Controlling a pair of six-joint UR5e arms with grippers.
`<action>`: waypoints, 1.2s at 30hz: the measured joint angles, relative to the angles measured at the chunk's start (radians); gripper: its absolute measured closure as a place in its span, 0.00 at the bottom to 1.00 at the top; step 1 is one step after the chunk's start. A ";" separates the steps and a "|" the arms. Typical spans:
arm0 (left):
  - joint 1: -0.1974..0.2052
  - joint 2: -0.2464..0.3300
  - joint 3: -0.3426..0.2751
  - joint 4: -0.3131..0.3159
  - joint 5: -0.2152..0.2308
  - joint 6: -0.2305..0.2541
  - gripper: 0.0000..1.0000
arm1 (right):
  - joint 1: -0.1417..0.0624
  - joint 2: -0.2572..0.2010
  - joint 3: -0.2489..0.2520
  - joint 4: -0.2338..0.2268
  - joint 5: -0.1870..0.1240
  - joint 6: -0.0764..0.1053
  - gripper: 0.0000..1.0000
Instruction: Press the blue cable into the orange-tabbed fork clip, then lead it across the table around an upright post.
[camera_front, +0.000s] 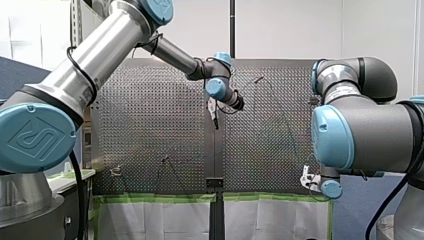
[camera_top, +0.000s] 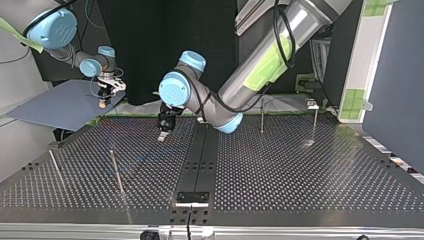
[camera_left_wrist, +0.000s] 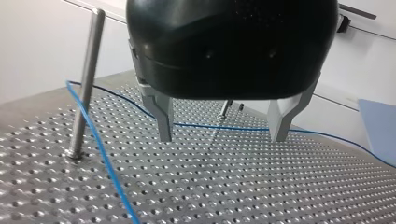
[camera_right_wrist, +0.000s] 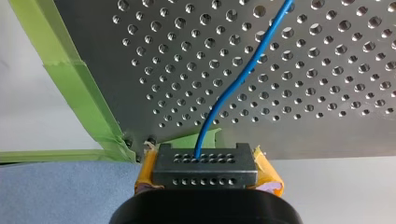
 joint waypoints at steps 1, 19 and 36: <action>0.000 0.006 -0.007 0.005 -0.002 0.000 0.00 | 0.000 0.000 0.000 0.000 0.000 0.000 1.00; -0.053 0.163 -0.024 -0.042 -0.021 0.123 0.00 | 0.001 0.000 0.000 0.001 -0.002 0.005 1.00; -0.083 0.197 0.121 -0.187 0.025 0.218 0.00 | 0.001 0.000 -0.001 0.003 -0.002 0.015 1.00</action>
